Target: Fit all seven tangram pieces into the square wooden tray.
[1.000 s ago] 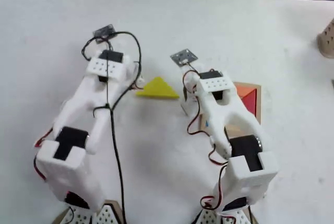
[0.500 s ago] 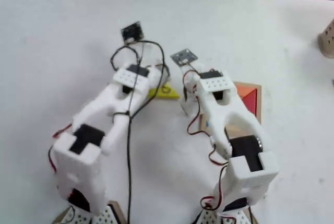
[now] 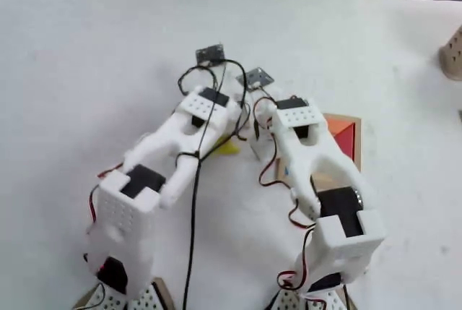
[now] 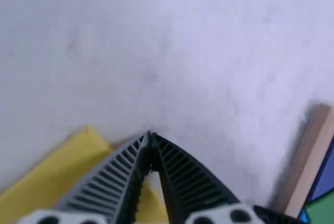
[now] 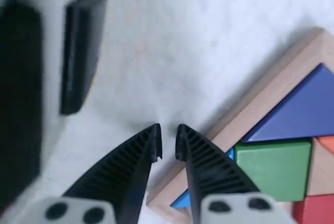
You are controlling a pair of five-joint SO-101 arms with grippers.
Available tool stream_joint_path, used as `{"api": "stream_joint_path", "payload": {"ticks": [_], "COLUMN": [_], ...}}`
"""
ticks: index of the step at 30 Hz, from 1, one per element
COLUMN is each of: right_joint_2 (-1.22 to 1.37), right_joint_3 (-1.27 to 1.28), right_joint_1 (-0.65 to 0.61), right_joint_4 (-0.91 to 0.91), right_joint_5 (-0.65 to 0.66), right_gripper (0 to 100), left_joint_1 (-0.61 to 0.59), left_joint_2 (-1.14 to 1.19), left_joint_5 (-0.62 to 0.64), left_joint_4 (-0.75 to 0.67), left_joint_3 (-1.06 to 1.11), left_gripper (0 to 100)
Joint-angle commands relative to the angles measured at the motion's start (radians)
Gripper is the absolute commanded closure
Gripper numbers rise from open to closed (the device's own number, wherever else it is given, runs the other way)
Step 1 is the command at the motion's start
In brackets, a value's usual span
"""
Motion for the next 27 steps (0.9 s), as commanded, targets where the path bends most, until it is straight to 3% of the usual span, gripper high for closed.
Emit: {"api": "stream_joint_path", "payload": {"ticks": [1,8,15,21,27], "right_joint_2": [-0.035,-0.035,-0.035,-0.035,-0.035], "right_joint_3": [0.0,0.0,0.0,0.0,0.002], "right_joint_1": [0.002,0.002,0.002,0.002,0.002], "right_joint_4": [-0.007,-0.007,-0.012,-0.019,-0.019], "right_joint_5": [0.015,0.015,0.015,0.015,0.015], "right_gripper": [93.6,93.6,93.6,93.6,93.6], "left_joint_1": [0.027,0.019,-0.019,-0.018,-0.124], "left_joint_2": [-0.005,-0.007,-0.016,-0.289,-0.51], "left_joint_5": [-0.104,-0.319,-0.362,-0.39,-0.394], "left_joint_4": [0.16,0.376,0.431,0.301,0.183], "left_joint_3": [-0.041,-0.04,-0.037,0.218,0.404], "left_gripper": [98,98,98,98,98]}}
